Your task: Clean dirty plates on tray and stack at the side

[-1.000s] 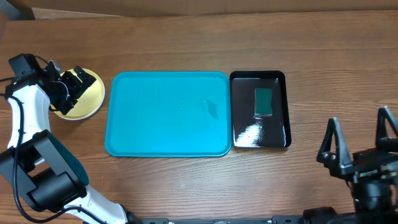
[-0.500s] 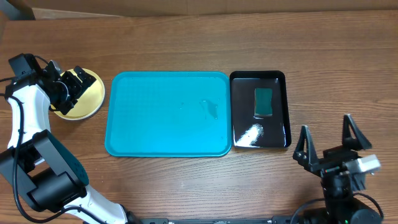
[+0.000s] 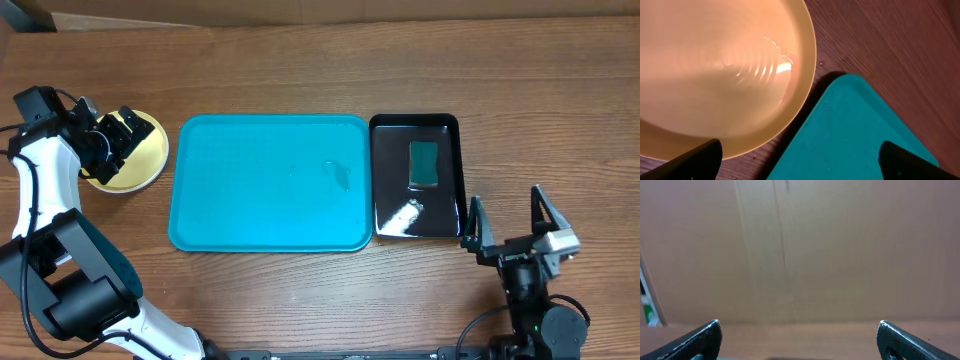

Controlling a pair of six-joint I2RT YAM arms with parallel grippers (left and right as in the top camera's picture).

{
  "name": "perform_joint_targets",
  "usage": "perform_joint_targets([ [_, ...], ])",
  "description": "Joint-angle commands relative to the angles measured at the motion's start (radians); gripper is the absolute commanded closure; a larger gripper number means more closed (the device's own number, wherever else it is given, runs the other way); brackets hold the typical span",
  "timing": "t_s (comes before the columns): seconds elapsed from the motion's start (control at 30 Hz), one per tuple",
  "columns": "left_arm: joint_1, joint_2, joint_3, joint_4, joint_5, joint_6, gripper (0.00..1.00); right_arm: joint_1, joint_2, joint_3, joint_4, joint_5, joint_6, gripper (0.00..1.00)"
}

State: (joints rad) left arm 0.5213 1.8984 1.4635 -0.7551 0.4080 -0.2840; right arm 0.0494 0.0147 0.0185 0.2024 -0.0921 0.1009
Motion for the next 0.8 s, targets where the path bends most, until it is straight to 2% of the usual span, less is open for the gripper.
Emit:
perform_joint_targets([
  [0.0,0.002,0.005,0.02,0.0,0.0,0.019,0.0,-0.006,-0.012,-0.011,-0.039,-0.007,0.003,0.0],
  [0.23,0.002,0.005,0.02,0.0,0.0,0.019,0.0,-0.006,-0.012,-0.011,-0.28,-0.005,-0.001,0.0],
  [0.37,0.002,0.005,0.02,0.0,0.0,0.019,0.0,-0.006,-0.012,-0.011,-0.28,-0.007,-0.011,0.0],
  [0.6,0.002,0.005,0.02,0.0,0.0,0.019,0.0,-0.005,-0.012,-0.011,-0.276,-0.026,-0.133,0.0],
  [0.77,0.002,0.005,0.02,0.0,0.0,0.019,0.0,-0.005,-0.012,-0.011,-0.276,-0.022,-0.132,0.0],
])
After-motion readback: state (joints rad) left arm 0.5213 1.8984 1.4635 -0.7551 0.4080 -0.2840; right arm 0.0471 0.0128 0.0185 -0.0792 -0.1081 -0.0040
